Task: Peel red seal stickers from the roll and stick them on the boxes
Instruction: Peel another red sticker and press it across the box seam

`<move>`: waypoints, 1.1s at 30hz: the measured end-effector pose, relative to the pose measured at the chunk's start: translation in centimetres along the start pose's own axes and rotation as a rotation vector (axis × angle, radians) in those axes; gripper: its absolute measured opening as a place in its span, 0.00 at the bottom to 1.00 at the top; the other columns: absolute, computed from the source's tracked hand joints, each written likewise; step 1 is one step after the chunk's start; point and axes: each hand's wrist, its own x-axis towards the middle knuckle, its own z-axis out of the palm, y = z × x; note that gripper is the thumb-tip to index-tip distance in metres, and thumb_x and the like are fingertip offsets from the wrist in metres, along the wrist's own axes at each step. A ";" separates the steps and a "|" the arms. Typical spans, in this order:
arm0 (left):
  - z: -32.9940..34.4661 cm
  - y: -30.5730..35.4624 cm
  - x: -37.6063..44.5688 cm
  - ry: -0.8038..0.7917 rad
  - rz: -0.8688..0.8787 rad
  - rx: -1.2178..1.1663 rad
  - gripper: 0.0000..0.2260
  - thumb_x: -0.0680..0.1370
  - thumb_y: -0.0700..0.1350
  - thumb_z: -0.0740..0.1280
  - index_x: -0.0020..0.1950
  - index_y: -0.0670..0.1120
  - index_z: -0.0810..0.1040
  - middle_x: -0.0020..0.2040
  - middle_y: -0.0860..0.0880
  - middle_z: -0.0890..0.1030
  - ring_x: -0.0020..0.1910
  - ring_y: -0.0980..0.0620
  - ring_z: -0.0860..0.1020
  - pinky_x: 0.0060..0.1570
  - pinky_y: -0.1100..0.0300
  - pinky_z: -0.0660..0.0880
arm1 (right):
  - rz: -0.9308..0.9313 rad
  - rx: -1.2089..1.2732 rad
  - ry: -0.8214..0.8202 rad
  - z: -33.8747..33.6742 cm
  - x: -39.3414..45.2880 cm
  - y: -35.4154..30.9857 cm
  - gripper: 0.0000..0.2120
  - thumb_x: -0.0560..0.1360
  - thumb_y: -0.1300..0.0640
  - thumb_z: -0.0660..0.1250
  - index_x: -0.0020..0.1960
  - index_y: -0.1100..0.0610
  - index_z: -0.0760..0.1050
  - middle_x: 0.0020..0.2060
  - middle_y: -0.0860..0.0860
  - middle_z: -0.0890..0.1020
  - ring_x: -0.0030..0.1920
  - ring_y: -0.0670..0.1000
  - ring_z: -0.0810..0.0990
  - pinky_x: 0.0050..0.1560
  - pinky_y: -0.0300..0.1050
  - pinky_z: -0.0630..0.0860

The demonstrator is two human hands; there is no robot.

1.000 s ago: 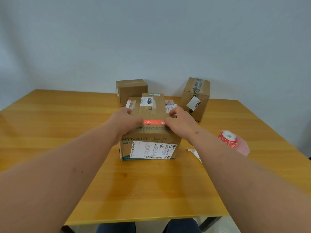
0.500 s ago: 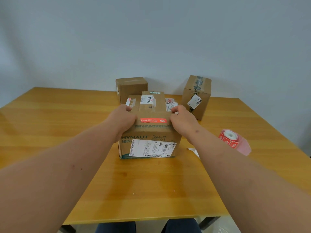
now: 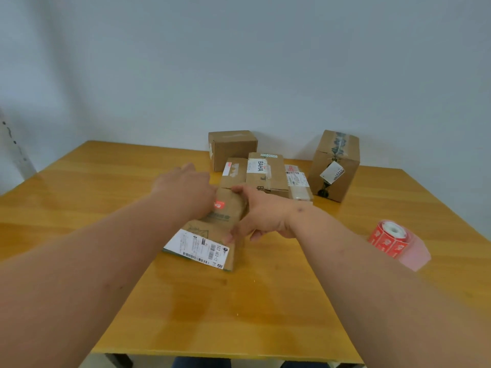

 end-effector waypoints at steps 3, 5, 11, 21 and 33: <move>-0.8 -1.6 0.7 -0.105 0.026 0.029 0.19 0.82 0.61 0.50 0.68 0.57 0.70 0.61 0.45 0.72 0.64 0.43 0.70 0.61 0.44 0.72 | -0.067 -0.082 0.139 1.6 2.7 -1.2 0.54 0.55 0.49 0.83 0.74 0.48 0.56 0.64 0.51 0.70 0.59 0.53 0.75 0.54 0.52 0.80; -0.8 -2.6 1.6 -0.166 0.021 0.014 0.26 0.78 0.67 0.46 0.69 0.58 0.69 0.64 0.45 0.72 0.66 0.42 0.69 0.63 0.42 0.70 | -0.095 -0.119 0.263 2.4 4.4 -2.1 0.50 0.57 0.45 0.82 0.71 0.53 0.60 0.62 0.50 0.70 0.59 0.52 0.74 0.57 0.50 0.77; 1.6 -5.1 5.0 -0.141 -0.072 -0.138 0.41 0.71 0.75 0.51 0.77 0.51 0.61 0.77 0.44 0.61 0.75 0.39 0.59 0.73 0.41 0.58 | -0.167 -0.132 0.344 3.3 9.0 -4.3 0.22 0.69 0.53 0.73 0.58 0.59 0.68 0.50 0.52 0.78 0.50 0.52 0.78 0.45 0.46 0.78; 3.6 -3.4 10.1 0.024 0.049 -0.248 0.37 0.75 0.33 0.59 0.79 0.58 0.53 0.80 0.56 0.41 0.78 0.51 0.35 0.74 0.42 0.34 | 0.357 -0.705 0.629 -5.0 11.4 1.9 0.42 0.66 0.29 0.62 0.74 0.49 0.58 0.74 0.55 0.56 0.74 0.65 0.50 0.69 0.68 0.53; 2.9 3.4 5.4 0.223 0.197 -0.357 0.25 0.80 0.50 0.59 0.77 0.59 0.59 0.79 0.56 0.55 0.77 0.50 0.49 0.74 0.46 0.42 | 0.355 -0.458 0.349 -6.1 4.0 4.3 0.54 0.61 0.45 0.75 0.76 0.41 0.45 0.71 0.57 0.61 0.69 0.61 0.61 0.63 0.58 0.69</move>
